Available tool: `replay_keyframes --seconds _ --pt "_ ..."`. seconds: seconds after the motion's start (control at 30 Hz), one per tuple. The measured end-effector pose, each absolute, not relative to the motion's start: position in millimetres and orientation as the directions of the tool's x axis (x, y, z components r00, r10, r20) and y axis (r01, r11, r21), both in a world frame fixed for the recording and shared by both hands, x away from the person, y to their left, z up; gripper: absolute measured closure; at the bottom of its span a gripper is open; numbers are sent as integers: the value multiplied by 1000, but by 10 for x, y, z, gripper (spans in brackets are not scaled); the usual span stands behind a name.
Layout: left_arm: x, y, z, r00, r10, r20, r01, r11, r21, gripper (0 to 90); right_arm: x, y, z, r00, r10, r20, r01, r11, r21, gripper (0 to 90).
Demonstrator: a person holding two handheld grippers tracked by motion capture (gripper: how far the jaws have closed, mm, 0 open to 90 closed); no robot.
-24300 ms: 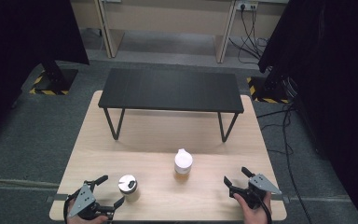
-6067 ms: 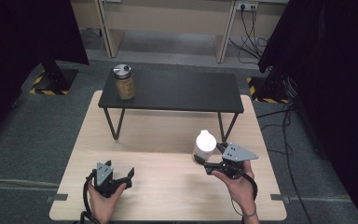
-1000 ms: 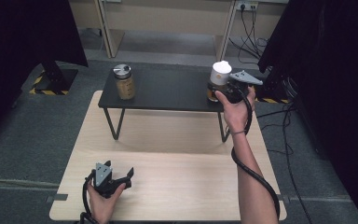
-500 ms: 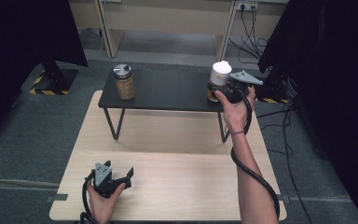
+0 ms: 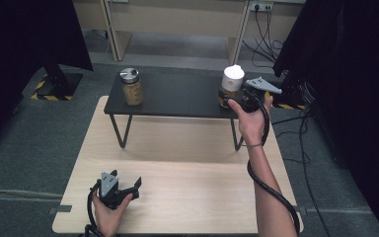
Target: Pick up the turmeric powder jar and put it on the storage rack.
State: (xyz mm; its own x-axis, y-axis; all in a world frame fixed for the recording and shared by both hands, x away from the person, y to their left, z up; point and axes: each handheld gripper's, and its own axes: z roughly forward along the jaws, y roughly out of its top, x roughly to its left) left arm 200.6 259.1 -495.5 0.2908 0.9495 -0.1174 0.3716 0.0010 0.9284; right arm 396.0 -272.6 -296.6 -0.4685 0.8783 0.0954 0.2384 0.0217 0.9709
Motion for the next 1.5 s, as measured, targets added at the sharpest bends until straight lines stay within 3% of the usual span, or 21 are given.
replay_keyframes --seconds 0.87,1.5 --pt "2001 2598 -4962 286 950 -125 371 11 929 9 3372 -2964 -2944 -483 870 102 204 -1 979 98" --pt "1998 2603 -4968 286 949 -129 368 15 930 8 2890 -3128 -3507 -502 859 98 187 -3 982 93"
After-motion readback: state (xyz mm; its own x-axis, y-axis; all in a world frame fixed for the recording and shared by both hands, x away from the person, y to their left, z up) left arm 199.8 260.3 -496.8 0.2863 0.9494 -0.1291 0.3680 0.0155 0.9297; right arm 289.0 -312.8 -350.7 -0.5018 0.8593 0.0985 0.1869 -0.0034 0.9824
